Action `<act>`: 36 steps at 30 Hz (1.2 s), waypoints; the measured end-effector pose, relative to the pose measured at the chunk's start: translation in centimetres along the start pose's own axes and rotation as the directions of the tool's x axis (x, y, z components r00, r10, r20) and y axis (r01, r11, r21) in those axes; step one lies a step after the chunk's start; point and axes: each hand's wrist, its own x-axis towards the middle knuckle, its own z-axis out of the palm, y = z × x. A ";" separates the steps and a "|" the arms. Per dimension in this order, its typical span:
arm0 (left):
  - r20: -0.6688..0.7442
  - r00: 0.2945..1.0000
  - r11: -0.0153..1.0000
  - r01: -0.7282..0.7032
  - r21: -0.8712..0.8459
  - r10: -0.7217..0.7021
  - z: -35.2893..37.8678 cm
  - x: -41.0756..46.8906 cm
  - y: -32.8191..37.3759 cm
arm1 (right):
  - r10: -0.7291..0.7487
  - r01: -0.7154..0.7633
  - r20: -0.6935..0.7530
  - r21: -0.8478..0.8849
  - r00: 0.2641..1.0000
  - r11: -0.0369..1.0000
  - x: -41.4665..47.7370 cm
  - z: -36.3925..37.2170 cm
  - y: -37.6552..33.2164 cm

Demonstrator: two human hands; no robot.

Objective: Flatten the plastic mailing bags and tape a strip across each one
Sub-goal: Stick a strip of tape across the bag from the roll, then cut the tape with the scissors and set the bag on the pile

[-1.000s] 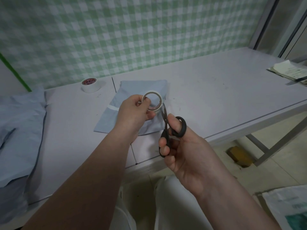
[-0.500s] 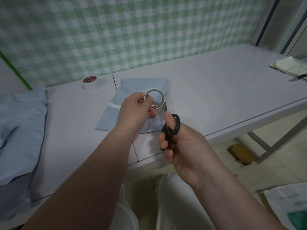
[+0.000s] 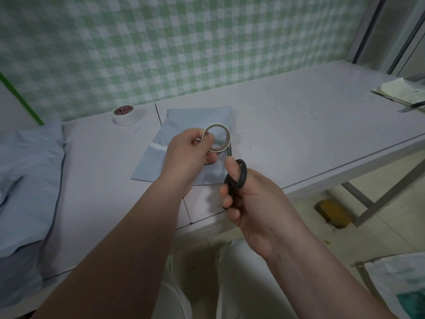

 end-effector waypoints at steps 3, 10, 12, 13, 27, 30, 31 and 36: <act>0.006 1.000 1.000 -0.016 0.015 0.016 0.0 0.0 0.0 | -0.002 0.002 -0.008 -0.001 1.000 1.000 0.0 -0.1 0.0; -0.001 0.999 0.998 -0.045 0.043 0.045 0.1 -0.1 -0.1 | -0.009 0.009 -0.028 -0.017 1.000 1.000 0.1 -0.5 0.1; -0.009 0.999 0.999 -0.042 0.029 0.043 0.1 -0.1 0.0 | -0.018 0.017 -0.032 -0.025 0.999 1.000 0.1 -0.5 0.1; -0.010 0.999 0.999 -0.044 0.025 0.044 0.1 -0.1 0.1 | -0.026 0.025 -0.036 -0.028 0.999 0.999 0.1 -0.5 0.1; -0.198 0.979 0.999 -0.051 -0.016 0.047 -1.4 -0.9 1.5 | -0.380 0.262 -0.179 -0.466 0.907 0.845 1.2 -1.5 -2.1; -0.277 0.954 0.991 -0.090 0.104 0.115 -2.9 -0.9 2.1 | -0.528 0.281 -0.139 -0.719 0.838 0.636 2.5 -1.2 -2.6; -0.302 0.943 0.982 -0.092 0.167 0.140 -3.5 -0.9 2.3 | -0.564 0.292 -0.095 -0.778 0.820 0.556 2.9 -0.9 -2.6; -0.339 0.905 0.776 0.017 0.630 0.256 -7.6 -0.7 2.6 | -0.611 0.348 0.126 -0.901 0.782 0.259 3.7 2.4 -1.8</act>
